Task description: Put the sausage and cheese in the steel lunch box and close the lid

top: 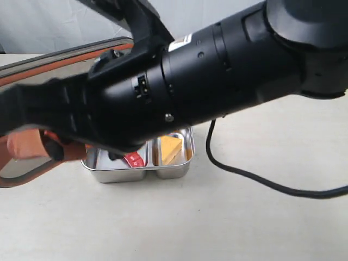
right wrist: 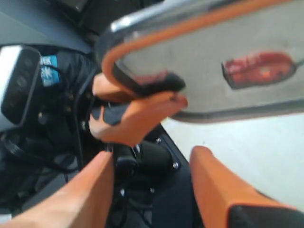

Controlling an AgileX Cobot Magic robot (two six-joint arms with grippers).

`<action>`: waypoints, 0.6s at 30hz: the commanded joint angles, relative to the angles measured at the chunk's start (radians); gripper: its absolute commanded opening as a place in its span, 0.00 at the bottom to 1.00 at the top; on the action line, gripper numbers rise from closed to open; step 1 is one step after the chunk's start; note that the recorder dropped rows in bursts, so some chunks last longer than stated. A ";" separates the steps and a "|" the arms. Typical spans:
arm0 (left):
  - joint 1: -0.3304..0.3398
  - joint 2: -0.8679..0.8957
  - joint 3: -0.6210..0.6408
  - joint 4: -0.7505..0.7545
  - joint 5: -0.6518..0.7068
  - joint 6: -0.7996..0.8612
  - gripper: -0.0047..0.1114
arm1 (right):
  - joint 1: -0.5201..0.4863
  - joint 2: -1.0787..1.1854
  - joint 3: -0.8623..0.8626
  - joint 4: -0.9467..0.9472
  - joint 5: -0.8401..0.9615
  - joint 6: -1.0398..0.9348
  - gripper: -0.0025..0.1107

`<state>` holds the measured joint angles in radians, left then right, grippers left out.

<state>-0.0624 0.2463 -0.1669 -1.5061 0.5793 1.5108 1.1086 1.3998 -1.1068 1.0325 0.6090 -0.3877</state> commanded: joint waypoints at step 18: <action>-0.040 -0.027 -0.193 0.596 0.036 0.529 0.04 | -0.364 -0.033 -0.005 -0.072 0.259 0.190 0.53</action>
<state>-0.0940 0.2381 -0.3502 -0.8993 0.6216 1.8725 0.7649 1.3317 -1.1068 0.8301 0.8498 -0.1342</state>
